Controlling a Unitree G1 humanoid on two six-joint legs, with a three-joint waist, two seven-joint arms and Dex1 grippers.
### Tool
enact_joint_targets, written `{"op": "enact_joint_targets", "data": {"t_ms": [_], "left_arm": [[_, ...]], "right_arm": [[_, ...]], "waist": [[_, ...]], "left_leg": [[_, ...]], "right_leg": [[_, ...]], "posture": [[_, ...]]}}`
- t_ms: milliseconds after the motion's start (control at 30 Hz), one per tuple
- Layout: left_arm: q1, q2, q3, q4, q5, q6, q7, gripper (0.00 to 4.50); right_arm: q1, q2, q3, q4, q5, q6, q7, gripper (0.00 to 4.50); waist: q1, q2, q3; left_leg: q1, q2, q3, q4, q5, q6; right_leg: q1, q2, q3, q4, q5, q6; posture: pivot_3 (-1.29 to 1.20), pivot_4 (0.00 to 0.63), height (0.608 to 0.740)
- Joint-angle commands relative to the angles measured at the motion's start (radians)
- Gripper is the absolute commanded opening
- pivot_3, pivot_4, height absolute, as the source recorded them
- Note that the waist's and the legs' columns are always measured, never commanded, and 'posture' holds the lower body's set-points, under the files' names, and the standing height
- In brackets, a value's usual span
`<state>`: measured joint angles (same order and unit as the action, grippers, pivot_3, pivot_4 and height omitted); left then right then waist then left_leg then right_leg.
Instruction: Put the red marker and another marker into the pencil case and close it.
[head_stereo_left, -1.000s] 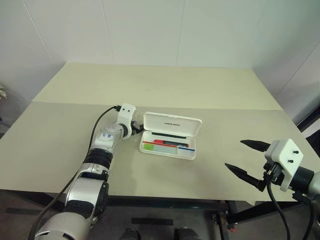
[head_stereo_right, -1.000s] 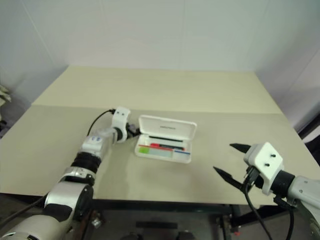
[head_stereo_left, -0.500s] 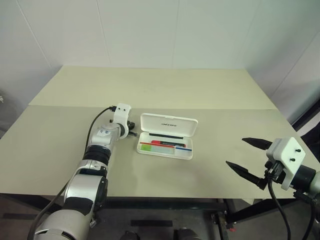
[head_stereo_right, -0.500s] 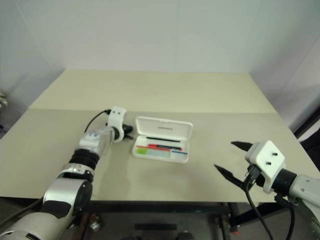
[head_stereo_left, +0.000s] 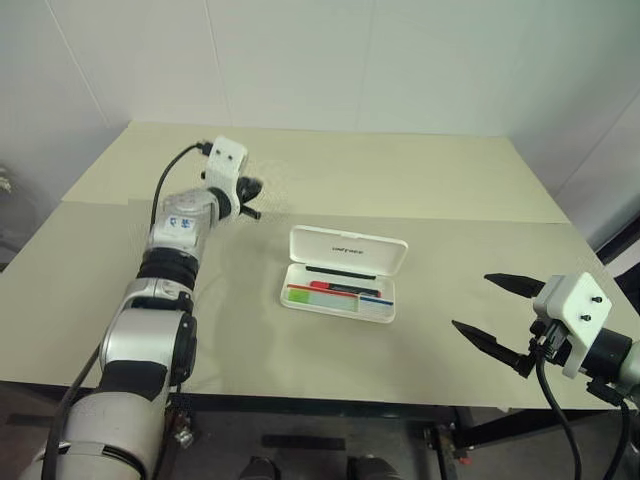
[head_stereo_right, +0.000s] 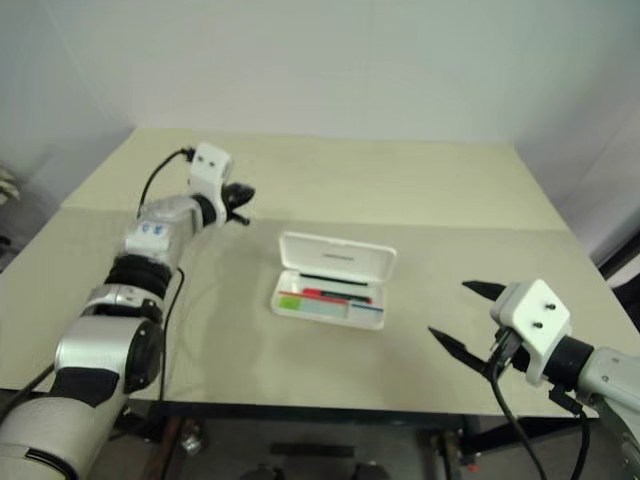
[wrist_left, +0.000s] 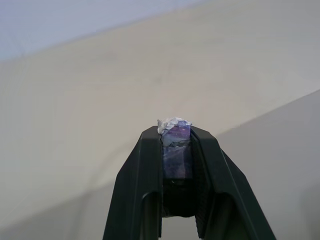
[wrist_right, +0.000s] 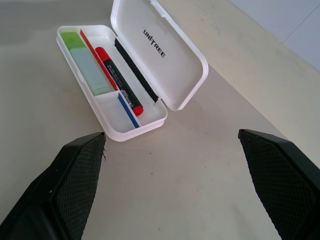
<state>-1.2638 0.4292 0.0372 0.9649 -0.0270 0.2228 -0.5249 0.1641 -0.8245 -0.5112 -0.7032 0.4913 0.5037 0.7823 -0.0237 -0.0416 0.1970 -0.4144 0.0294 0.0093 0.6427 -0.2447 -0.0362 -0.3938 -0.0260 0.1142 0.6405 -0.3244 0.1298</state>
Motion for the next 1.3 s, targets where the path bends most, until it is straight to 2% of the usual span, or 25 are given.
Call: {"op": "enact_joint_targets", "data": {"t_ms": [33, 167, 267, 367, 500, 633, 867, 1100, 1200, 1300], "left_arm": [[-0.059, 0.001, -0.017, -0.061, -0.034, -0.043, -0.175, 0.41], [-0.053, -0.01, -0.051, -0.224, -0.099, -0.013, -0.416, 0.41], [0.005, -0.017, -0.095, -0.438, -0.188, 0.054, -0.617, 0.41], [0.048, -0.018, -0.128, -0.575, -0.244, 0.112, -0.724, 0.41], [0.123, 0.0, -0.225, -0.728, -0.252, 0.172, -0.822, 0.41], [0.167, -0.022, -0.284, -0.786, -0.229, 0.194, -0.808, 0.41], [0.235, -0.094, -0.416, -0.745, -0.097, 0.123, -0.712, 0.41], [0.255, -0.179, -0.49, -0.64, 0.033, 0.051, -0.58, 0.41], [0.26, -0.204, -0.499, -0.593, 0.069, 0.019, -0.535, 0.41], [0.26, -0.229, -0.485, -0.533, 0.086, -0.01, -0.493, 0.41]], "right_arm": [[-0.001, -0.006, -0.019, -0.028, 0.001, -0.013, -0.009, 4.5], [-0.005, -0.005, -0.013, -0.028, 0.002, -0.01, -0.017, 4.5], [-0.007, -0.003, -0.009, -0.028, 0.001, -0.012, -0.022, 4.5], [-0.01, -0.003, -0.005, -0.027, 0.001, -0.011, -0.026, 4.5], [-0.009, -0.002, -0.003, -0.029, 0.0, -0.011, -0.032, 4.5], [0.001, 0.001, -0.007, -0.036, 0.0, -0.011, -0.036, 4.5], [0.004, 0.001, -0.005, -0.041, 0.0, -0.008, -0.048, 4.5], [0.023, 0.006, -0.014, -0.053, 0.005, -0.007, -0.049, 4.5], [0.052, 0.012, -0.031, -0.075, 0.042, -0.001, -0.028, 4.5], [0.058, 0.028, -0.086, -0.104, 0.151, 0.031, -0.031, 4.5]], "waist": [[0.0, 0.0, 0.0], [-0.001, 0.0, 0.0], [-0.002, 0.0, 0.0], [-0.005, 0.001, 0.0], [-0.007, 0.001, 0.0], [-0.006, 0.001, 0.0], [-0.004, 0.001, 0.0], [-0.004, 0.001, 0.0], [-0.004, 0.001, 0.0], [-0.005, 0.001, 0.0]], "left_leg": [[-0.001, 0.0, 0.0, 0.0, 0.0, 0.0], [-0.006, 0.0, -0.001, 0.001, 0.0, 0.0], [-0.006, 0.0, -0.002, 0.002, 0.0, 0.0], [-0.006, 0.0, -0.002, 0.002, 0.0, 0.0], [-0.003, 0.0, -0.001, 0.004, 0.001, 0.0], [-0.002, 0.0, -0.002, 0.005, 0.002, 0.002], [0.002, 0.0, -0.002, 0.005, 0.002, 0.002], [0.001, 0.0, -0.002, 0.004, 0.002, 0.002], [0.002, 0.0, -0.002, 0.004, 0.002, 0.002], [0.002, 0.0, -0.002, 0.004, 0.002, 0.002]], "right_leg": [[-0.001, 0.0, 0.0, -0.001, 0.0, 0.0], [-0.004, 0.0, -0.001, -0.001, 0.0, 0.0], [-0.004, 0.0, -0.001, 0.0, 0.0, 0.0], [-0.004, 0.0, -0.001, 0.001, 0.0, 0.0], [-0.004, 0.001, 0.0, 0.005, 0.0, 0.0], [-0.002, 0.001, 0.0, 0.007, 0.0, 0.0], [0.002, 0.0, 0.002, 0.005, 0.0, 0.0], [0.001, 0.0, 0.002, 0.005, 0.0, 0.0], [0.001, 0.0, 0.002, 0.005, 0.0, 0.0], [0.001, 0.0, 0.002, 0.005, 0.0, 0.0]], "posture": [[0.0, 0.15, 0.74], [0.0, 0.15, 0.74], [0.0, 0.15, 0.74], [0.0, 0.15, 0.74], [0.0, 0.15, 0.74], [0.0, 0.15, 0.74], [0.0, 0.15, 0.74], [0.0, 0.15, 0.74], [0.0, 0.15, 0.74], [0.0, 0.15, 0.74]]}}
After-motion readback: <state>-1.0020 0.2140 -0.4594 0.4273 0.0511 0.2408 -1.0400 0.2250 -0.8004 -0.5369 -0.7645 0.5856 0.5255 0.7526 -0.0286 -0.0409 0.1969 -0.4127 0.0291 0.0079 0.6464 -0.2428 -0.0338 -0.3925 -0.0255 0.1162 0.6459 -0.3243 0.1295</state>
